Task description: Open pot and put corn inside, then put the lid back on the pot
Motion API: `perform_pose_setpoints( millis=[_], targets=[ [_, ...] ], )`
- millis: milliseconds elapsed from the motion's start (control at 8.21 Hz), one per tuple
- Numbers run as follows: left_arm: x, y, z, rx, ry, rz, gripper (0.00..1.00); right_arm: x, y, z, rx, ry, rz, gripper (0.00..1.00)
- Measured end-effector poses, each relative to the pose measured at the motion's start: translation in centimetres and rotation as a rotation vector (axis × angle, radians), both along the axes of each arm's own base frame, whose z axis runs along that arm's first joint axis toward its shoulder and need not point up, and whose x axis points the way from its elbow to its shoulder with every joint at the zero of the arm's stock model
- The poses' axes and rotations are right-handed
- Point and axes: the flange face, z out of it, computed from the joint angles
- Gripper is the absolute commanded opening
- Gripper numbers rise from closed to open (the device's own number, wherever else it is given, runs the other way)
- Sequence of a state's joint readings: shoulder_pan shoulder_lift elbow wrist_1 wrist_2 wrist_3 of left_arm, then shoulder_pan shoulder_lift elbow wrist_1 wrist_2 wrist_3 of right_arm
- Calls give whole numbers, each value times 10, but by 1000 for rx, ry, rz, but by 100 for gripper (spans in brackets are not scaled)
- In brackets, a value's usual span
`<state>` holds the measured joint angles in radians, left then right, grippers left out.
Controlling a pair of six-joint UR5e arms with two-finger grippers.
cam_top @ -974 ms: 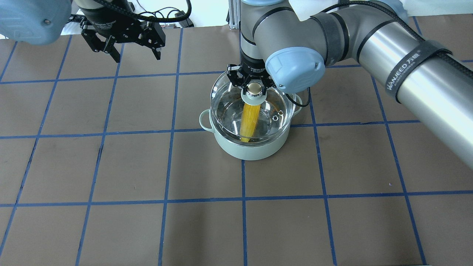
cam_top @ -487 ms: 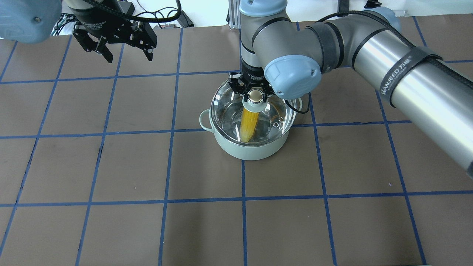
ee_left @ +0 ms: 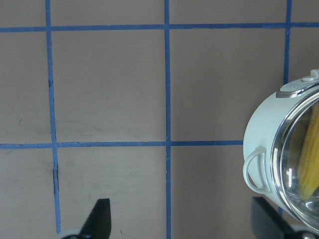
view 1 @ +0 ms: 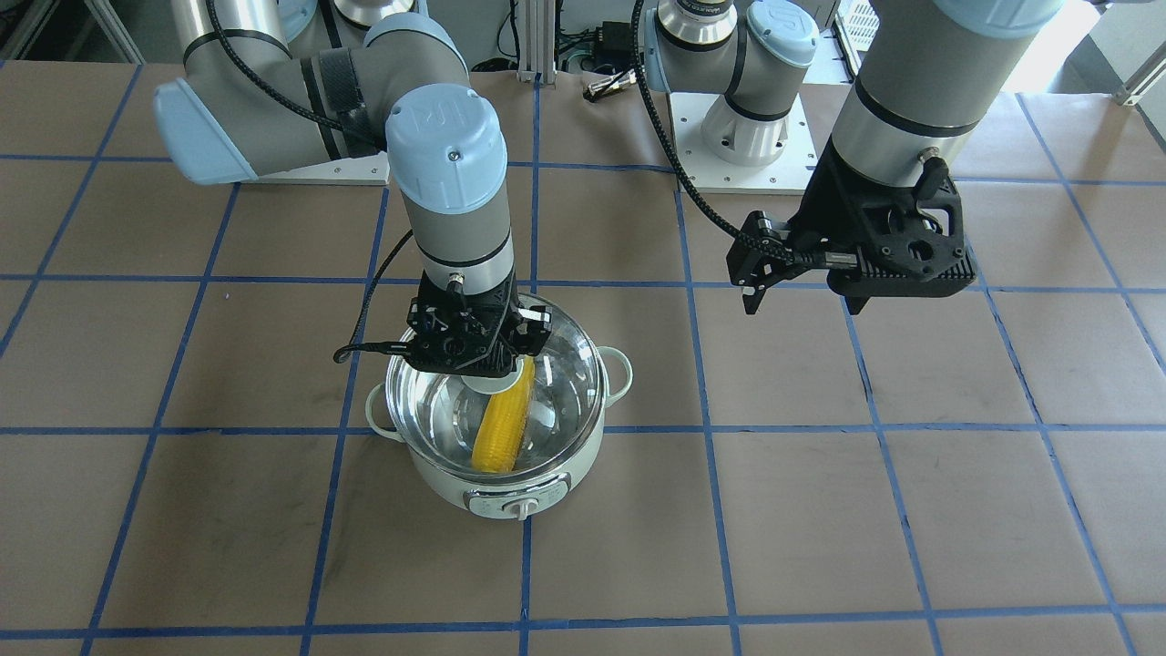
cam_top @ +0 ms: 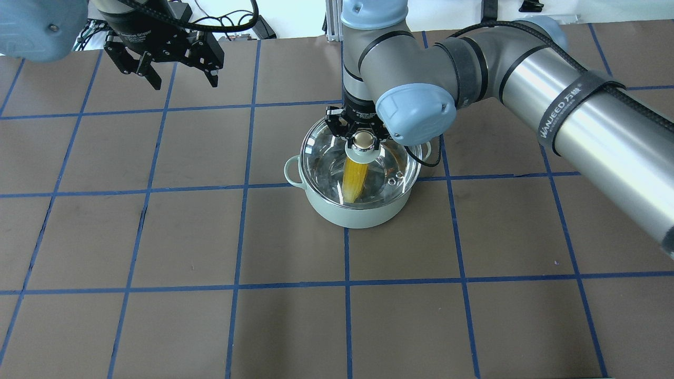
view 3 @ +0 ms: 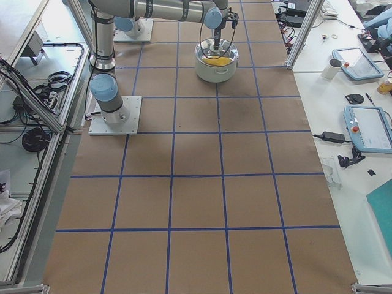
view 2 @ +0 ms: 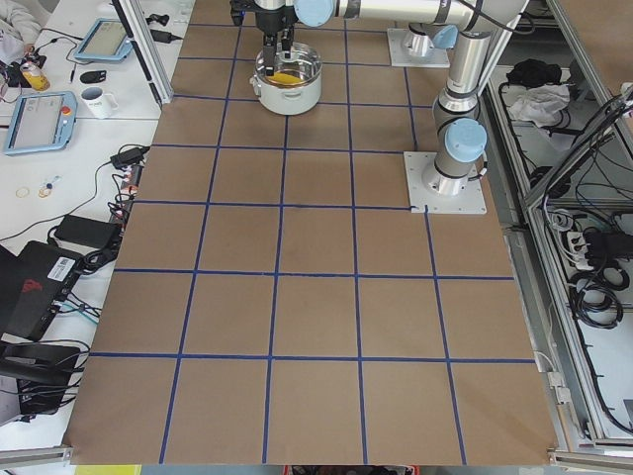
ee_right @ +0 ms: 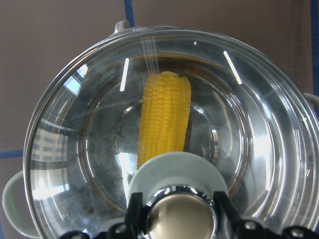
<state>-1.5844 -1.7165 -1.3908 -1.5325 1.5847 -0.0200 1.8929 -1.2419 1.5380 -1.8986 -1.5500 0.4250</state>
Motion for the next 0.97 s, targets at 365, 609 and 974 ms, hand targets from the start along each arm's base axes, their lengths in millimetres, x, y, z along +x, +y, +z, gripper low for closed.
perform_pose_setpoints(
  millis=[365, 609, 974],
  targets=[
    [0, 0, -1, 3, -1, 0, 100, 1, -1, -1, -5, -5, -9, 11],
    [0, 0, -3, 11, 0, 0, 100, 2, -1, -1, -9, -7, -12, 11],
    [-1, 1, -4, 21, -1, -2, 100, 4, -3, 0, -27, -13, -15, 11]
  ],
)
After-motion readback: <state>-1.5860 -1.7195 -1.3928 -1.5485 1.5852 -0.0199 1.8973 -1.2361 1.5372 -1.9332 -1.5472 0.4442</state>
